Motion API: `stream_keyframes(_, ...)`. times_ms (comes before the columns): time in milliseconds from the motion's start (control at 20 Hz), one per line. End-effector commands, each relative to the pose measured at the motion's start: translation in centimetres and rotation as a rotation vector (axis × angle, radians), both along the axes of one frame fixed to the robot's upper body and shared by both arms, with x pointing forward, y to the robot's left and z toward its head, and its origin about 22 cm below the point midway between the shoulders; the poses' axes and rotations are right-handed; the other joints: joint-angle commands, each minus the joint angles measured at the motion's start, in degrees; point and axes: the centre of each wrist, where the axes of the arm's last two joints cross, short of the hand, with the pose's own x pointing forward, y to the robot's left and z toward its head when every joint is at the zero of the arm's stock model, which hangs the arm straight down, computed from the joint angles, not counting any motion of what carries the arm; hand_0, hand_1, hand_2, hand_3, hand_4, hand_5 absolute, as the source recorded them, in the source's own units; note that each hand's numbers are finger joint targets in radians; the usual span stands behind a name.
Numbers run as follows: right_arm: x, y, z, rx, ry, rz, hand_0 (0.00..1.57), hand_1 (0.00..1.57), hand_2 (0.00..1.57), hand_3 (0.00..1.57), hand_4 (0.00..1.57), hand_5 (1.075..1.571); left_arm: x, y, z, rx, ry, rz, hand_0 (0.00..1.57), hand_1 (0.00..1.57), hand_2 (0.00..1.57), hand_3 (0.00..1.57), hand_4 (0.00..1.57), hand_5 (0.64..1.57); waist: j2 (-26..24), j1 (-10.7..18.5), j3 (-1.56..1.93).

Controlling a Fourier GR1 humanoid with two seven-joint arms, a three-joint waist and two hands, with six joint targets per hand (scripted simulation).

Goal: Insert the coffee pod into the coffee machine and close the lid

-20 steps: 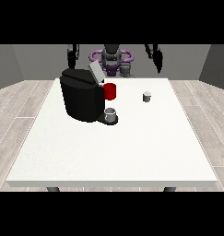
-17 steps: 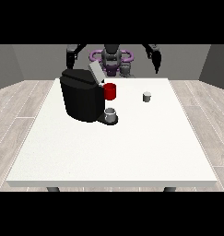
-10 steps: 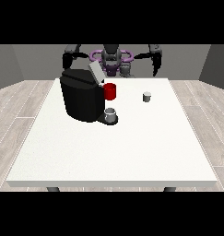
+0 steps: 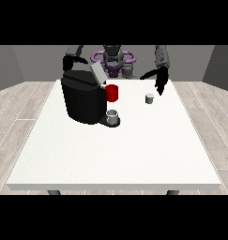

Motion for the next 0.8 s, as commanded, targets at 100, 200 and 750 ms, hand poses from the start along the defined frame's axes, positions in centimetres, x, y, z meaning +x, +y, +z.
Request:
stream_keyframes(100, 0.7, 1.0, 0.9, 0.000, -0.044, 0.032, 0.00, 0.00, 0.00, 0.00, 0.39, 1.571, 2.8, 1.8, 1.1, 0.187, 0.028, 0.042, 0.00, 0.00, 0.00, 0.00, 0.00, 1.571, 2.8, -2.6, 0.03)
stream_keyframes(200, 0.4, -0.7, -0.3, -0.006, -0.069, 0.007, 0.00, 0.00, 0.00, 0.00, 0.40, 1.571, 2.6, 3.3, 0.1, 0.192, 0.014, 0.015, 0.00, 0.00, 0.00, 0.00, 0.00, 1.571, 4.2, -1.6, 0.02)
stream_keyframes(750, 2.9, 1.2, 1.2, -0.020, -0.019, -0.021, 0.00, 0.00, 0.00, 0.00, 0.45, 1.571, 6.3, 3.4, 0.5, 0.312, 0.138, -0.010, 0.00, 0.00, 0.00, 0.00, 0.00, 1.571, 8.6, -2.1, 0.01)
